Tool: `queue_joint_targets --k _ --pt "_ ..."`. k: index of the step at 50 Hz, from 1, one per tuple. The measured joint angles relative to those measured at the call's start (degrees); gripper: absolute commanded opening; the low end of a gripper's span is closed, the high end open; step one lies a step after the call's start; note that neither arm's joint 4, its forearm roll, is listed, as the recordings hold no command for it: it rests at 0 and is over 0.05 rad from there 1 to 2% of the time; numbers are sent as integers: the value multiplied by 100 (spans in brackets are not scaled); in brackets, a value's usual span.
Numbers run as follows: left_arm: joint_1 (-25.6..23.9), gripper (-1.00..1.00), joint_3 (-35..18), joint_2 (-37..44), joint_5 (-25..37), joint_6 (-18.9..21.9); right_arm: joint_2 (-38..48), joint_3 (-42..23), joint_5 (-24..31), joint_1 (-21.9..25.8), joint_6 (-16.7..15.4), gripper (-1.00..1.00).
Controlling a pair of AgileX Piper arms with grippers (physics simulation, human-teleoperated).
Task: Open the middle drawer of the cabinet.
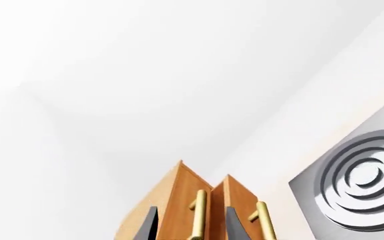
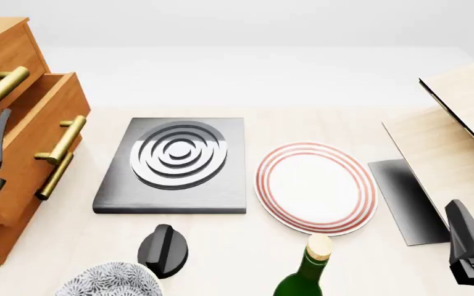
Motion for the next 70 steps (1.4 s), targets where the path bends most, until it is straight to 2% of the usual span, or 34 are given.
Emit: queue_joint_targets --k 16,31,51,70 --pt "-13 100 -796 -133 1395 -814 0 0 0 0 0 100" --pt "60 100 -1317 86 2253 -1537 0 0 0 0 0 100" --pt "158 100 -1753 652 2959 -2429 0 0 0 0 0 100" --pt "318 100 -1936 1143 3277 -3145 0 0 0 0 0 100"
